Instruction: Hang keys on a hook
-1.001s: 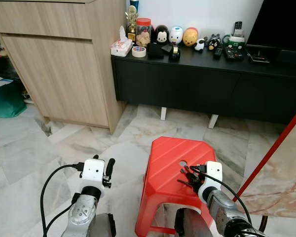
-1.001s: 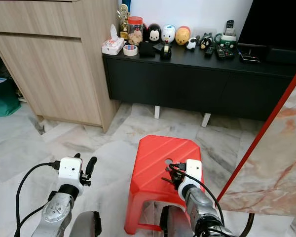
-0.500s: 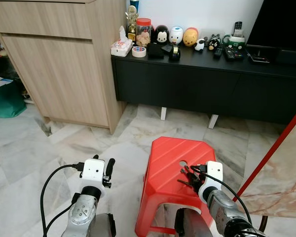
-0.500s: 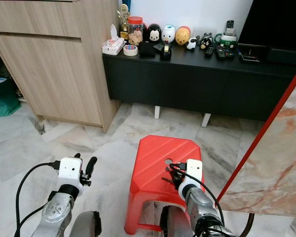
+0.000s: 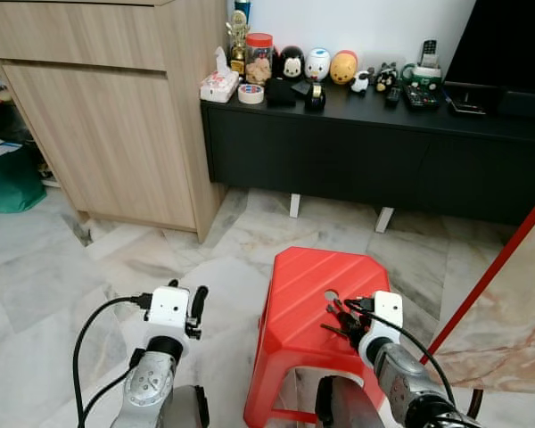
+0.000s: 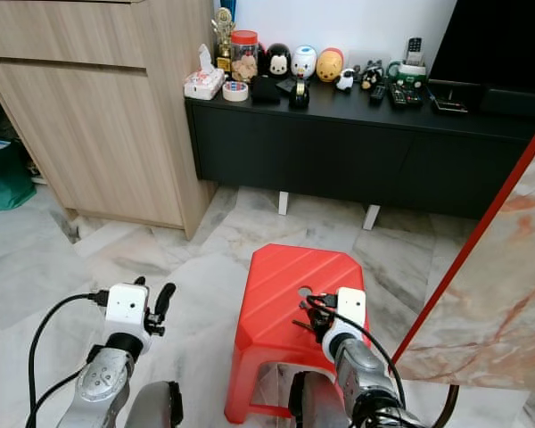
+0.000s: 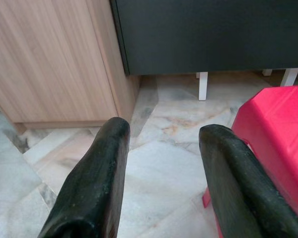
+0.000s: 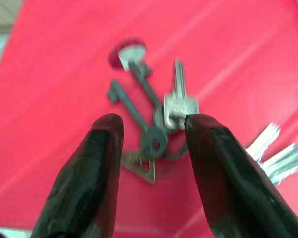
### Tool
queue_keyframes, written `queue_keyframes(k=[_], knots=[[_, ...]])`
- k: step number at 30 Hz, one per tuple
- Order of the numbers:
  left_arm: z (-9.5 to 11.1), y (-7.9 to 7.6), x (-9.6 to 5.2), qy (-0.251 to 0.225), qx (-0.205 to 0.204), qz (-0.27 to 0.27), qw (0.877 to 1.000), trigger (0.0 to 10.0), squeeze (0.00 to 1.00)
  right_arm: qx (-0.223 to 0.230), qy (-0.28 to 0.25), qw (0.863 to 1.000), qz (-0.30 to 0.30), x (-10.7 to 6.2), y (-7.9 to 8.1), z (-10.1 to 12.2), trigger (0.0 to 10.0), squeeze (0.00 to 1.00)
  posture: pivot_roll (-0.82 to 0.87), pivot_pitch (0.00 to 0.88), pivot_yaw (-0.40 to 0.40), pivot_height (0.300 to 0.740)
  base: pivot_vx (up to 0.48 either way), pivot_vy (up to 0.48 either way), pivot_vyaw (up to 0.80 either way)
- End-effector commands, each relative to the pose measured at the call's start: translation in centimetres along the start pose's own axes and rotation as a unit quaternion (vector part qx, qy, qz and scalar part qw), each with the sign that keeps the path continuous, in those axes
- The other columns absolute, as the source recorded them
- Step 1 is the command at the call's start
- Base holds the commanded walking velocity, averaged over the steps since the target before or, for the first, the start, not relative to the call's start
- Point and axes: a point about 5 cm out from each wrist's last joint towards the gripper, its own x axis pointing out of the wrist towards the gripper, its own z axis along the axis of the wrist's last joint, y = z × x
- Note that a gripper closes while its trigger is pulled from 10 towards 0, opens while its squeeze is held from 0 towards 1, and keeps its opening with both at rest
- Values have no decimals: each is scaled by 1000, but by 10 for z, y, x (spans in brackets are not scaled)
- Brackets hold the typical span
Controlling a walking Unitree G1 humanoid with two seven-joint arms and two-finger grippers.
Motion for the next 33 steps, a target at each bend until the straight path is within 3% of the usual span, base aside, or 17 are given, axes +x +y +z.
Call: queue_keyframes(k=[1,13,22,33], knots=[[-2,-2,-2,4,10,-3,1000,10000,0,15,5,1000,-6,0,-1,-1,10000,0,95,5,-75,568,0,0,0],[-3,-3,-3,5,10,-5,1000,10000,0,27,-2,1000,-7,-1,-3,-1,10000,0,95,12,-75,568,0,0,0],[-3,-4,-4,4,16,-9,1000,10000,0,56,-57,997,3,0,-1,15,10000,0,91,13,-73,568,0,0,0],[-2,-6,-3,3,20,-13,1000,10000,0,45,-20,999,-6,-2,-6,0,10000,0,90,11,-73,568,0,0,0]])
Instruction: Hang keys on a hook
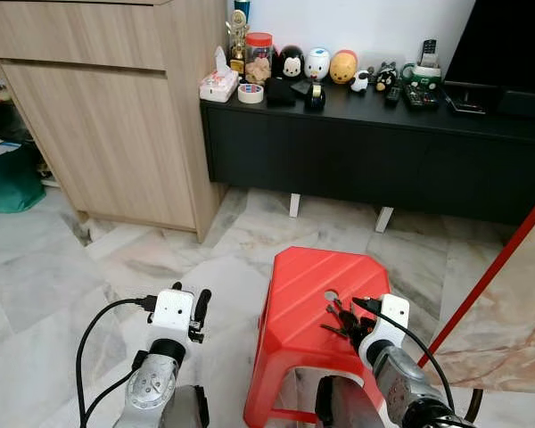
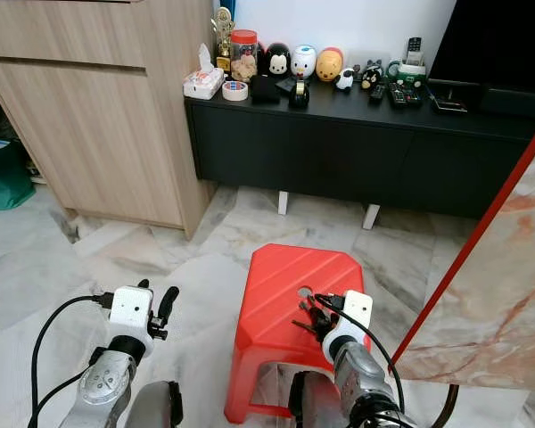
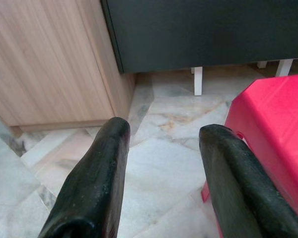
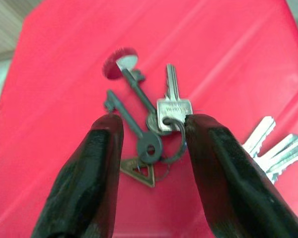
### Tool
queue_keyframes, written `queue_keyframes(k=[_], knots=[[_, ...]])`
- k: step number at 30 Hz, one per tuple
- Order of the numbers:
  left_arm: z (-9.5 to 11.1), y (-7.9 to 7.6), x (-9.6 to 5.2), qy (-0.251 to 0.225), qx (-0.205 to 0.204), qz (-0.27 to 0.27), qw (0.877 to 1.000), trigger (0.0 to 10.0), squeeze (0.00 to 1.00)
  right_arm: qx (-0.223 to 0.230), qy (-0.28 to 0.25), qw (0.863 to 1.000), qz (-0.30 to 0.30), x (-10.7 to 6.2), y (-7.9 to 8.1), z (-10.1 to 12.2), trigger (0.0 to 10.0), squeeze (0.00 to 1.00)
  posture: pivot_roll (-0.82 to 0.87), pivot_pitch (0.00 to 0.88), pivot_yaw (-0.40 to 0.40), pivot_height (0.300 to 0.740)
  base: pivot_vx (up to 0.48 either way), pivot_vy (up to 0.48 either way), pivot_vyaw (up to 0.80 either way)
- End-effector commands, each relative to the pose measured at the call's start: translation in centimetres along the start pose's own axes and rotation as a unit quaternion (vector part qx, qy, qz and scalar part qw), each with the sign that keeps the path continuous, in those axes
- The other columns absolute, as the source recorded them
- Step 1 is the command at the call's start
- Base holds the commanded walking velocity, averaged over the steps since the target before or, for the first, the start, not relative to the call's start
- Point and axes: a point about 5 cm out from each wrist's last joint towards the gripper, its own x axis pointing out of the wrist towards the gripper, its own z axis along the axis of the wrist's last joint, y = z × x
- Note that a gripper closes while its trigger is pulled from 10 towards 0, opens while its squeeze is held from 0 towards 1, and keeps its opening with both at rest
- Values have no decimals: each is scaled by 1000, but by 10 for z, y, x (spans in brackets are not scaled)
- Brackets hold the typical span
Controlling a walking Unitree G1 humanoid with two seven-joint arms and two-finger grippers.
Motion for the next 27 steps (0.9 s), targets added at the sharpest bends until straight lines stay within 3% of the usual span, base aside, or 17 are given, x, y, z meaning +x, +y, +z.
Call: queue_keyframes(k=[1,27], knots=[[0,0,-1,-1,4,2,1000,10000,0,-6,7,1000,-9,-1,-5,0,10000,0,91,10,-76,568,0,0,0],[-1,-2,-4,1,6,1,1000,10000,0,-13,39,999,14,0,0,-4,10000,0,94,18,-76,568,0,0,0]])
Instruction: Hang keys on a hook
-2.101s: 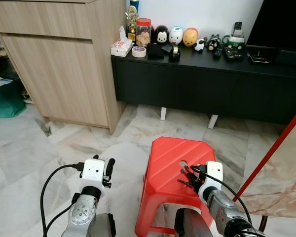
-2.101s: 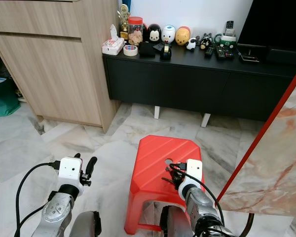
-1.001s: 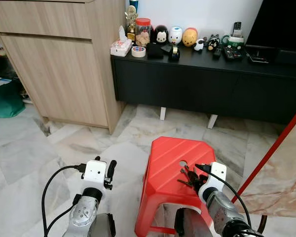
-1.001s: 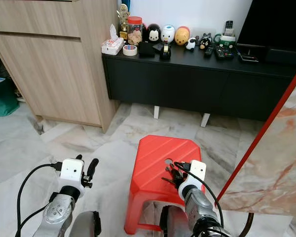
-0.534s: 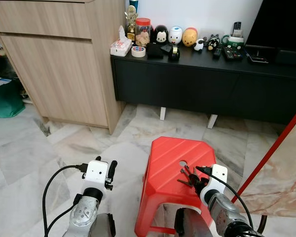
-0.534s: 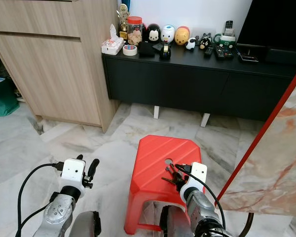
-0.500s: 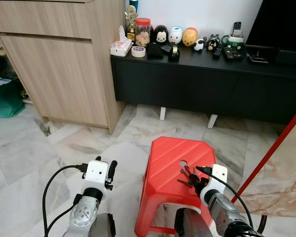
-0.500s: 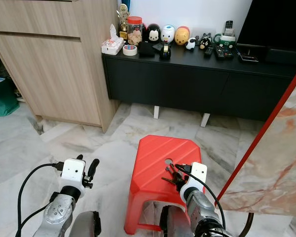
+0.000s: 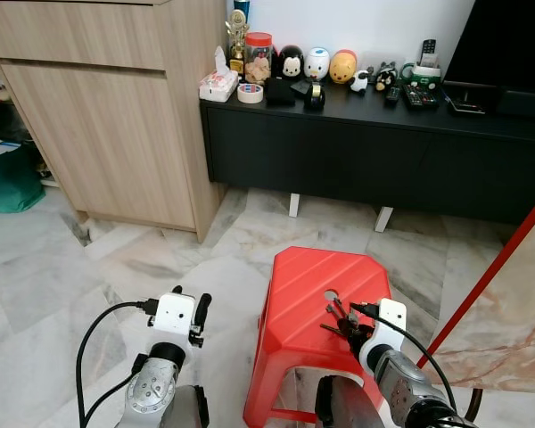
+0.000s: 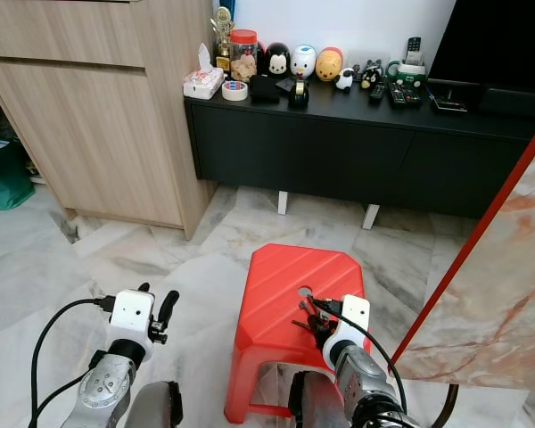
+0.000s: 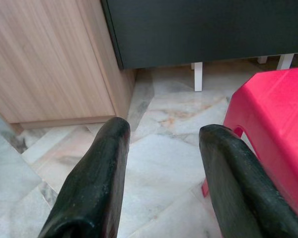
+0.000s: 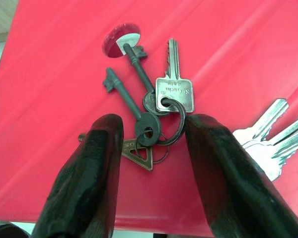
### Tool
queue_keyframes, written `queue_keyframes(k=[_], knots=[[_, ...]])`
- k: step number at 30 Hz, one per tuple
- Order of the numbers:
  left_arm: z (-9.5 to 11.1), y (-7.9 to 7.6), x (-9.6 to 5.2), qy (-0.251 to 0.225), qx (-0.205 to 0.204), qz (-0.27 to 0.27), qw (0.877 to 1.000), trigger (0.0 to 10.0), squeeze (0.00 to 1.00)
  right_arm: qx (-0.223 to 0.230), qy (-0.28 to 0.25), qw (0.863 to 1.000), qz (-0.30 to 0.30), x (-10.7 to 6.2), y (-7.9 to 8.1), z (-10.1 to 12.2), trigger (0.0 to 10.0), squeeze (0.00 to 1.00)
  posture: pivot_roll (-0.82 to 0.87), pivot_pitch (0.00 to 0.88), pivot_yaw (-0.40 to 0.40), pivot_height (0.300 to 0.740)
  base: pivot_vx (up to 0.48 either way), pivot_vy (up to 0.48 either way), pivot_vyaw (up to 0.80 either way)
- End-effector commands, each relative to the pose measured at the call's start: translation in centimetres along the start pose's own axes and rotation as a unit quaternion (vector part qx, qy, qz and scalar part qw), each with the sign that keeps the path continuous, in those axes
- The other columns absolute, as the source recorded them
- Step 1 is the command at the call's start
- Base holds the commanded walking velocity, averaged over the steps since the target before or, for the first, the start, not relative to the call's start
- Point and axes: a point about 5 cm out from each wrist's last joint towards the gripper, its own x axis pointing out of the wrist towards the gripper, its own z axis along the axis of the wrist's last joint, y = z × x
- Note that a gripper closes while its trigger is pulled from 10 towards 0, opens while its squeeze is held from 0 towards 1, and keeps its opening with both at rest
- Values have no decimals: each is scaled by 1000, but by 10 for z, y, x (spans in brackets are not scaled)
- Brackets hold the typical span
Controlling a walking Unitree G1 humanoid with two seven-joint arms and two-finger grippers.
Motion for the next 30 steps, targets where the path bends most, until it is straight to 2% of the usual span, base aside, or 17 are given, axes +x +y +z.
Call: queue_keyframes(k=[1,14,15,16,17,18,30], knots=[[2,-2,0,-5,4,0,1000,10000,0,-6,11,1000,8,1,2,0,10000,0,94,18,-76,568,0,0,0],[2,-3,-3,-4,17,-8,1000,10000,0,-9,19,999,24,2,8,-2,10000,0,96,33,-75,568,0,0,0],[2,-4,-3,-4,18,-8,1000,10000,0,-9,18,999,27,2,9,-1,8784,0,97,36,-76,568,0,0,0],[2,-4,-3,-4,18,-9,1000,10000,0,-9,17,999,27,2,9,-1,3059,0,97,36,-76,568,0,0,0],[2,-4,-3,-4,18,-9,1000,10000,0,-8,16,999,28,2,9,-1,1020,0,97,36,-76,568,0,0,0],[2,-4,-3,-4,18,-9,1000,10000,0,-8,16,999,28,2,9,-1,0,0,97,36,-76,568,0,0,0],[1,-6,-3,-3,21,-11,1000,10000,0,-12,12,999,27,3,9,1,0,0,97,34,-77,568,0,0,0]])
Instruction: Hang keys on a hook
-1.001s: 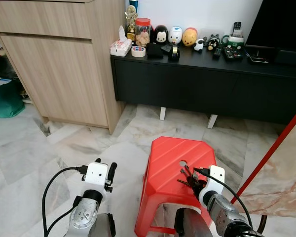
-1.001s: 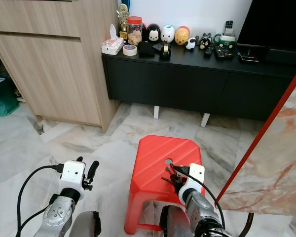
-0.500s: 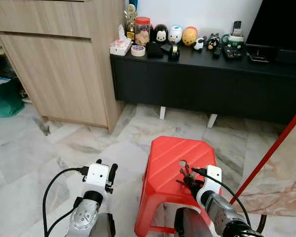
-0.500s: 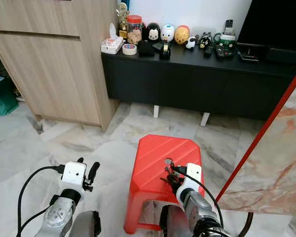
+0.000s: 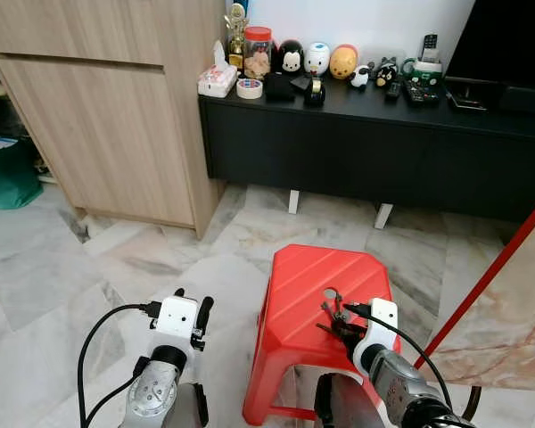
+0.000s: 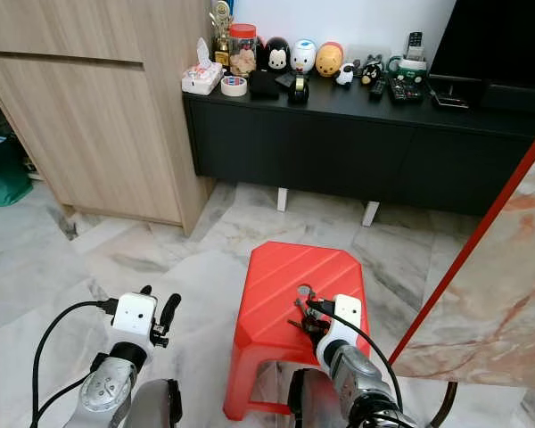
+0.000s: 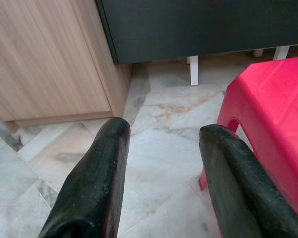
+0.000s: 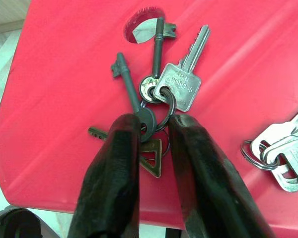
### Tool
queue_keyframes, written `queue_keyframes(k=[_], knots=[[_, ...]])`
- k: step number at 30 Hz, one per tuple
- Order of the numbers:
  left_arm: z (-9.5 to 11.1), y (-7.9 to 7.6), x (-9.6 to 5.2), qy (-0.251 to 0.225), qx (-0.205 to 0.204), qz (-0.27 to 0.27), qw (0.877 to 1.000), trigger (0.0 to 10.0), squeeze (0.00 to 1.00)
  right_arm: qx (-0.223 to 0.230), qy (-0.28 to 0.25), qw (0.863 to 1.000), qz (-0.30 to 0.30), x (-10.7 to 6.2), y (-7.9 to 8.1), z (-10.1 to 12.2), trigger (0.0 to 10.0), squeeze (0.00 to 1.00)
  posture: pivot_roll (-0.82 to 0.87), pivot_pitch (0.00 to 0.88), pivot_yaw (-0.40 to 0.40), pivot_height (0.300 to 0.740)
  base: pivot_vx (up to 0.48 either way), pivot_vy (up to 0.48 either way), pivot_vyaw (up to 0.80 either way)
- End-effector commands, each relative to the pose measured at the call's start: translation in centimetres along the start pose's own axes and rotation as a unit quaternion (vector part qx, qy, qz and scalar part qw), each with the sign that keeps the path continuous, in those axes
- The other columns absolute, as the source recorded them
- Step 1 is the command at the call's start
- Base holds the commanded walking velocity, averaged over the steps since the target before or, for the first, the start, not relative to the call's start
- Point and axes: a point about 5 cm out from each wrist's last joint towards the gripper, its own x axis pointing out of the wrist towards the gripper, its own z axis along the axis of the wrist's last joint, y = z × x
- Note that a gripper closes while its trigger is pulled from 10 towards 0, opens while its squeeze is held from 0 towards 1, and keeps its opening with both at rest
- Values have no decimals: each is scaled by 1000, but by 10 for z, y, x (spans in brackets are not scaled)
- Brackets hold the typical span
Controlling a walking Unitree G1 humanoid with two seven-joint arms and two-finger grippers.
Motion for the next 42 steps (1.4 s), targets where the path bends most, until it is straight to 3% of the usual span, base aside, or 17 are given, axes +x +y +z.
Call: queue_keyframes(k=[1,24,30,31,33,34,36,37,38,42], knots=[[2,-2,0,-5,15,-3,1000,10000,0,-8,-1,1000,-2,1,1,3,0,0,97,33,-77,568,0,0,0],[-2,-3,1,2,26,-5,1000,10000,0,-14,-44,998,-30,-1,-6,13,0,0,96,23,-78,568,0,0,0],[-1,-3,1,1,28,-5,1000,10000,0,-3,-83,996,-13,-1,-3,22,0,0,99,23,-77,568,0,0,0],[-2,-2,1,1,28,-5,1000,10000,0,-2,-98,995,-5,-1,-1,27,10000,0,96,23,-76,568,0,0,0],[-2,-2,1,2,29,-5,1000,10000,0,0,-109,994,3,-1,1,31,10000,0,96,23,-76,568,0,0,0],[-2,-2,1,3,30,-6,1000,10000,0,-3,-111,994,9,0,3,33,10000,278,94,23,-75,568,0,0,0],[-2,-2,1,3,30,-6,1000,10000,0,-3,-111,994,9,0,3,33,10000,278,94,23,-75,568,0,0,0],[-3,-3,1,3,30,-6,1000,10000,0,-7,-109,994,11,0,4,34,10000,929,95,25,-76,568,0,0,0],[-2,-3,2,2,31,-6,1000,10000,0,-9,-104,994,14,1,5,34,10000,1000,97,29,-78,568,0,0,0],[-1,-1,3,0,32,-5,999,10000,0,-8,-98,995,25,2,8,35,10000,1000,97,35,-80,568,0,0,0]])
